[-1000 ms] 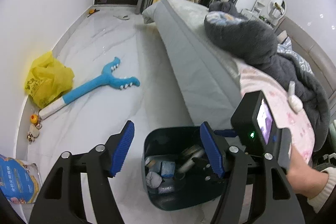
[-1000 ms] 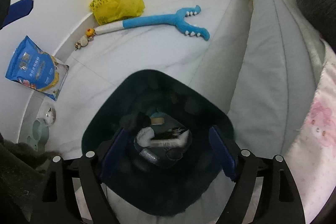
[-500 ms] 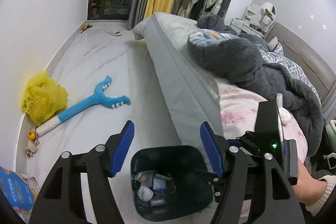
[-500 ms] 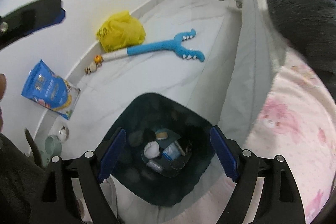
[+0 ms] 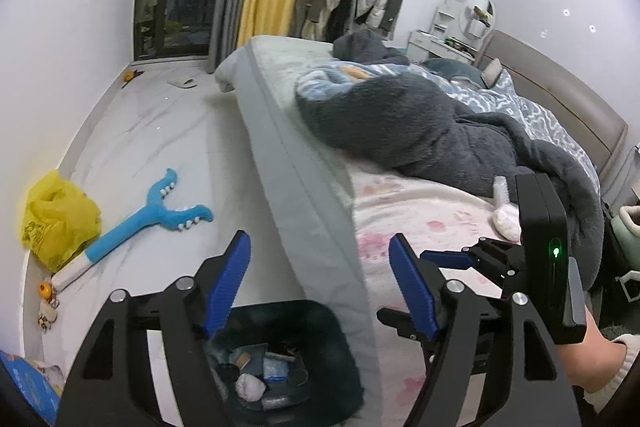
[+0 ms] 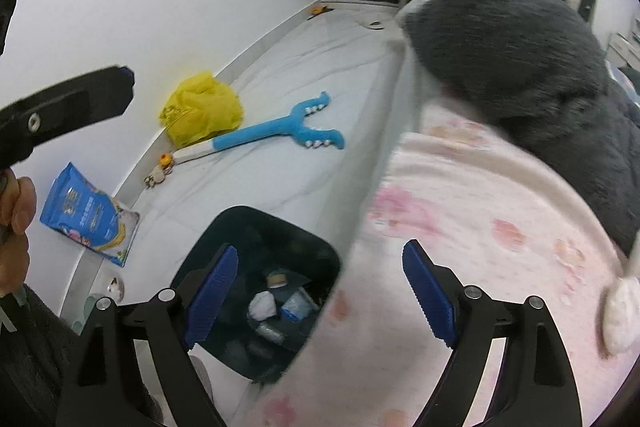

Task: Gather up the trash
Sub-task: 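Move both tools from the bin over the bed toward the white ball and bubble wrap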

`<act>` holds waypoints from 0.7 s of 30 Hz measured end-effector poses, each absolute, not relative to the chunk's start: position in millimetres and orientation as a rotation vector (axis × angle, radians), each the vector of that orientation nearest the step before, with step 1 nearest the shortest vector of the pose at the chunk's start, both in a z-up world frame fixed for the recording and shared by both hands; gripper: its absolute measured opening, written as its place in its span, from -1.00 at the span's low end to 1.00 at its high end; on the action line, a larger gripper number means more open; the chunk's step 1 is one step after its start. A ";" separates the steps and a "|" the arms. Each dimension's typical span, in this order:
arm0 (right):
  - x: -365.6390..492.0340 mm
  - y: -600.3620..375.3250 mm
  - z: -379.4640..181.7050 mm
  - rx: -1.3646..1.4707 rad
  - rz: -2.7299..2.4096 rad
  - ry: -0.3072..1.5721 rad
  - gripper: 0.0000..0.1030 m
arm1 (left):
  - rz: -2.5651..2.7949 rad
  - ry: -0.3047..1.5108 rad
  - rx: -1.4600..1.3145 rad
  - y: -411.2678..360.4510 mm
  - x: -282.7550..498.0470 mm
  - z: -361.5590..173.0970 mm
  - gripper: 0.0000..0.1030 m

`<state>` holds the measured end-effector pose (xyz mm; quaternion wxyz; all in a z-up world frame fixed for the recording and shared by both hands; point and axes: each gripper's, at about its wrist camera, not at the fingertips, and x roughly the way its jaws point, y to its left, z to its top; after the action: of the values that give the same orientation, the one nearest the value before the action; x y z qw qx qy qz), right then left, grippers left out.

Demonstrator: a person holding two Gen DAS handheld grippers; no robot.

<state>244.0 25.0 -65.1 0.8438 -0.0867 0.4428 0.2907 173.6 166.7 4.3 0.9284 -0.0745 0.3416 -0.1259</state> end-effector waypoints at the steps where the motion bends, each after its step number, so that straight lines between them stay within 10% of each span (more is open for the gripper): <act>1: 246.0 17.0 -62.9 -0.173 0.603 0.929 0.66 | -0.263 0.699 -0.149 161.8 175.1 4.5 0.52; 21: 267.6 -112.7 -32.0 -0.118 0.388 0.842 0.76 | -0.356 0.679 -0.020 49.9 189.6 -1.7 0.87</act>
<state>267.6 -112.7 -32.0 0.8928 -0.0569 0.4059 0.1869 189.6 49.9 -1.7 0.9274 -0.0099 0.3312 -0.1737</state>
